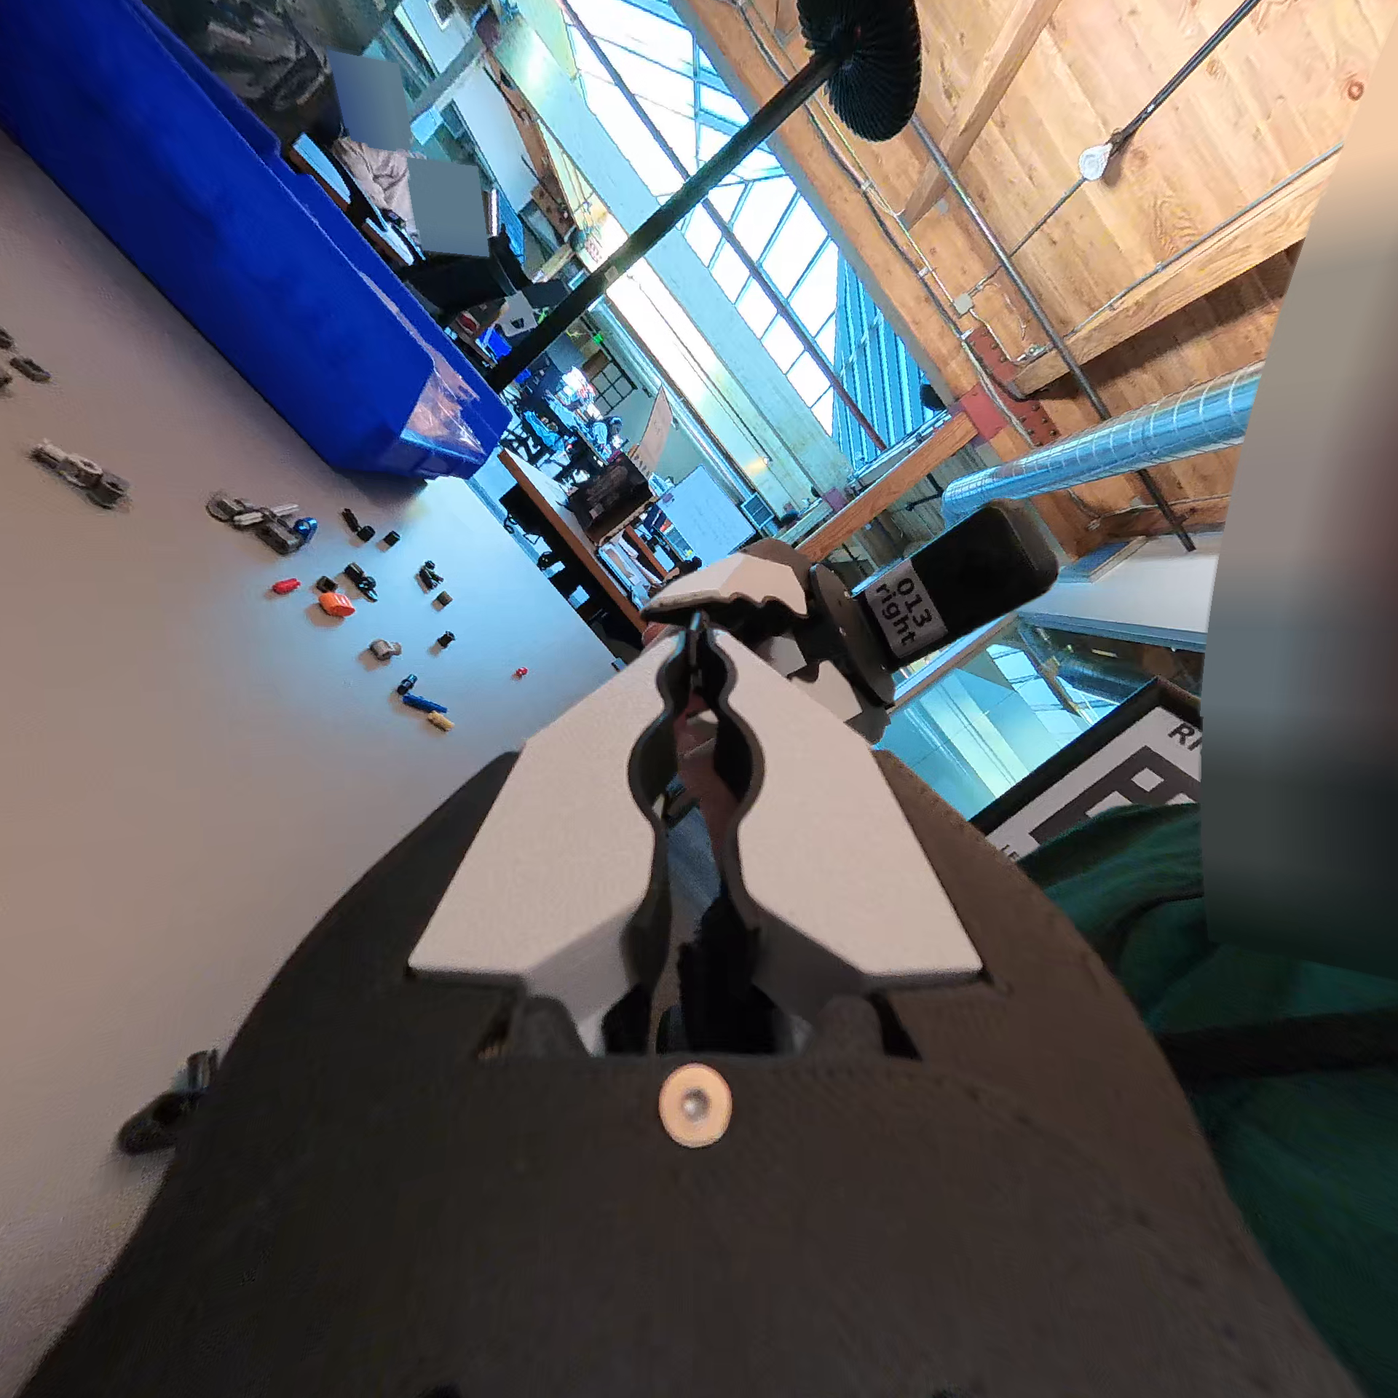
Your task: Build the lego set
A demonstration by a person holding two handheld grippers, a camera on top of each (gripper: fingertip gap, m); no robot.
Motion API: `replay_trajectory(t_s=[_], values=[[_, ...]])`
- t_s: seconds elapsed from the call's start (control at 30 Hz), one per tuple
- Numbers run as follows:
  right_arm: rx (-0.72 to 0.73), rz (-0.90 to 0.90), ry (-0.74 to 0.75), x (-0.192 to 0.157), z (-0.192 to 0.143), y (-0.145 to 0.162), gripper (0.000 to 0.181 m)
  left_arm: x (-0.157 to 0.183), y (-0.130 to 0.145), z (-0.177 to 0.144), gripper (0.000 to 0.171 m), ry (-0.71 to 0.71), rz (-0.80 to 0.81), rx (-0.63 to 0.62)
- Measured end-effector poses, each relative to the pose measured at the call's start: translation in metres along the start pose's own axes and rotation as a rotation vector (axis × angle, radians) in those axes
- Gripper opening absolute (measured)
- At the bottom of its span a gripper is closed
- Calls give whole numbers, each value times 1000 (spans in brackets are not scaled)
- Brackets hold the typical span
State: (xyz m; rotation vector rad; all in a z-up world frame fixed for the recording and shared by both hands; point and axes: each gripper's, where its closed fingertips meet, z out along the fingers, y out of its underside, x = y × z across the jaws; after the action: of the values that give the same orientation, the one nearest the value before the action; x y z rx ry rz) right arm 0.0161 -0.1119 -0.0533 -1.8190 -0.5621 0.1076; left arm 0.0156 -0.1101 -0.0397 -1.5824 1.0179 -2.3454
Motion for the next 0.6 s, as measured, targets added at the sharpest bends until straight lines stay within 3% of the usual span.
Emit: replay_trajectory(t_s=[0.03, 0.1, 0.23, 0.4, 0.6], values=[[7, 4, 12, 0, 0, -2, 18, 1, 0, -2, 0, 2, -1, 9], [13, -1, 29, -2, 1, -4, 18, 4, 0, -5, 0, 7, 0, 22], [-42, -29, 134, -1, 7, -3, 39, 4, -2, -13, 0, -20, -7, 74], [-66, -50, 186, -7, 15, -5, 28, 3, 0, -18, 1, -21, -30, 114], [-59, -75, 140, -14, 14, -7, 27, 8, 4, -22, 1, 22, -67, 117]])
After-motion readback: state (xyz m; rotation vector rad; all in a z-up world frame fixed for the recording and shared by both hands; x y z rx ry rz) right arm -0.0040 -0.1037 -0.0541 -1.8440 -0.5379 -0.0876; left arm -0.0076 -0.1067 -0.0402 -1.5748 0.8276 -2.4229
